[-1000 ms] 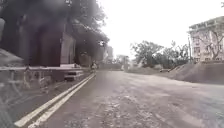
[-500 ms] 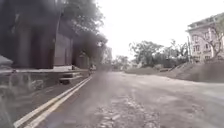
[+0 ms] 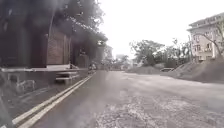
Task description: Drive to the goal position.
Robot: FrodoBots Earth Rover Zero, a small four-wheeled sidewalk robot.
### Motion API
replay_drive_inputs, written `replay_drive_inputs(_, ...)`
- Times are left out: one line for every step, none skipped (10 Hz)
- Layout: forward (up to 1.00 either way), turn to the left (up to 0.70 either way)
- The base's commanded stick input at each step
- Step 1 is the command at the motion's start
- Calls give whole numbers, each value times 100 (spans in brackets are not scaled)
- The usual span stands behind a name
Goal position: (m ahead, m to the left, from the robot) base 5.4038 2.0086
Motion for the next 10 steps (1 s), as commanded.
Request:
replay_drive_inputs(70,2)
replay_drive_inputs(70,14)
replay_drive_inputs(70,14)
replay_drive_inputs(70,13)
replay_drive_inputs(70,7)
replay_drive_inputs(70,1)
replay_drive_inputs(70,0)
replay_drive_inputs(70,0)
replay_drive_inputs(70,0)
replay_drive_inputs(70,0)
